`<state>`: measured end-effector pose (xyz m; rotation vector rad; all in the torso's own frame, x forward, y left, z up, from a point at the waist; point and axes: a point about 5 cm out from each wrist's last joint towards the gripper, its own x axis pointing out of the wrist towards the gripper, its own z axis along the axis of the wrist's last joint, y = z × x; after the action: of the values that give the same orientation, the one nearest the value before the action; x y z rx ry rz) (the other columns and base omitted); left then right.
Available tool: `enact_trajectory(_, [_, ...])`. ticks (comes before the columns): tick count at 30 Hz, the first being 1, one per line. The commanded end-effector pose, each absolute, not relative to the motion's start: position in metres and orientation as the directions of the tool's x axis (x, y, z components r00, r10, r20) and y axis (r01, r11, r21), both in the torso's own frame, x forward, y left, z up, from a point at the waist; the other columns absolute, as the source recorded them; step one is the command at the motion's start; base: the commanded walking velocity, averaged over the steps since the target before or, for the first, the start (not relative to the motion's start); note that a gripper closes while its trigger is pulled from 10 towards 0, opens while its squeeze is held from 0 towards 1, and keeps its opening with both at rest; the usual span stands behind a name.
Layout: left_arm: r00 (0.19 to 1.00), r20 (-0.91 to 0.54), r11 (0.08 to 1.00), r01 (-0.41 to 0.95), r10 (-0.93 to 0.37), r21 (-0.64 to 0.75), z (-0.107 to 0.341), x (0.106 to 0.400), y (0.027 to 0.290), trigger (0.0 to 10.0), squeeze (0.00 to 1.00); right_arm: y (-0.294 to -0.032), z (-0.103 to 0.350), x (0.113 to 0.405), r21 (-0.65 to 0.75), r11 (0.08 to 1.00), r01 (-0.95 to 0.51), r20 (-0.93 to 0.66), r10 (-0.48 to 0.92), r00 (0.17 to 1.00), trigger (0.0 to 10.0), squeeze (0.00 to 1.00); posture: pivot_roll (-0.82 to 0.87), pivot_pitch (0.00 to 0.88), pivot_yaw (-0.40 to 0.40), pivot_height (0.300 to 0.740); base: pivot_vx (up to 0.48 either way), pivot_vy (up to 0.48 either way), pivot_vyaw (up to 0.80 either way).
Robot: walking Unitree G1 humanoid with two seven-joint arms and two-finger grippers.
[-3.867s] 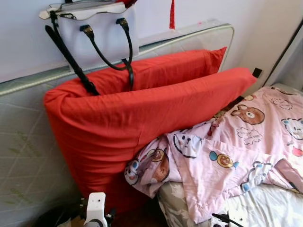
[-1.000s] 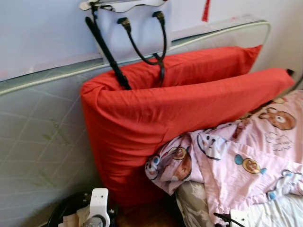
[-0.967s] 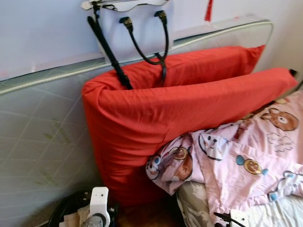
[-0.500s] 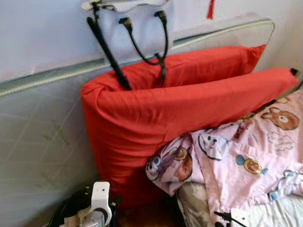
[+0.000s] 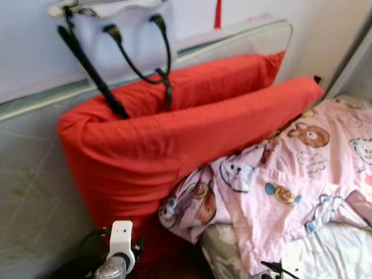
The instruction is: Clean up the room
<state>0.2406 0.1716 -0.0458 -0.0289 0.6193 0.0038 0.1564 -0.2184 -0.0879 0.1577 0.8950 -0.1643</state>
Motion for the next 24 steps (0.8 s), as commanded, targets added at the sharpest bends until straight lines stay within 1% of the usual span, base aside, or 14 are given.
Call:
enact_trajectory(1, [0.821,-0.570,0.999,-0.035,0.019,-0.017,-0.045,0.240,0.180,10.0,0.00,-0.214,-0.088,0.157,0.087,0.975,0.205,-0.775,-0.063,0.629,10.0,0.00,-0.04,0.000,-0.040,0.740,0.000,0.000,0.00])
enact_trajectory(5, [0.857,-0.515,0.998,-0.051,0.025,-0.038,-0.036,0.249,0.179,10.0,0.00,-0.214,-0.086,0.159,0.108,0.975,0.193,-0.750,-0.047,0.660,10.0,0.00,-0.04,0.000,-0.040,0.740,0.000,0.000,0.00])
enact_trajectory(13, [0.901,-0.433,0.997,-0.048,0.017,-0.060,-0.025,0.258,0.177,10.0,0.00,-0.213,-0.082,0.163,0.133,0.975,0.176,-0.711,-0.030,0.703,10.0,0.00,-0.04,0.000,-0.041,0.740,0.000,0.000,0.00])
enact_trajectory(14, [0.915,-0.403,0.996,-0.059,0.029,-0.062,-0.021,0.260,0.178,10.0,0.00,-0.213,-0.081,0.164,0.140,0.974,0.175,-0.693,-0.030,0.720,10.0,0.00,-0.04,0.000,-0.041,0.740,0.000,0.000,0.00])
enact_trajectory(17, [0.930,-0.364,0.995,-0.073,0.044,-0.067,-0.017,0.261,0.181,10.0,0.00,-0.213,-0.079,0.166,0.145,0.975,0.169,-0.675,-0.027,0.737,10.0,0.00,-0.04,0.000,-0.040,0.740,0.000,0.000,0.00])
enact_trajectory(18, [0.947,-0.318,0.995,-0.079,0.053,-0.068,-0.010,0.265,0.182,10.0,0.00,-0.213,-0.078,0.167,0.148,0.975,0.167,-0.660,-0.028,0.751,10.0,0.00,-0.04,0.000,-0.040,0.740,0.000,0.000,0.00])
enact_trajectory(23, [0.971,-0.234,0.996,-0.064,0.048,-0.063,0.002,0.268,0.183,10.0,0.00,-0.214,-0.076,0.168,0.153,0.975,0.162,-0.633,-0.030,0.773,10.0,0.00,-0.04,0.000,-0.043,0.740,0.000,0.000,0.00])
enact_trajectory(24, [0.978,-0.202,0.997,-0.062,0.050,-0.056,0.007,0.269,0.183,10.0,0.00,-0.206,-0.053,0.208,0.161,0.982,0.103,-0.495,-0.010,0.869,10.0,0.00,-0.04,0.000,-0.039,0.740,0.000,0.000,0.00])
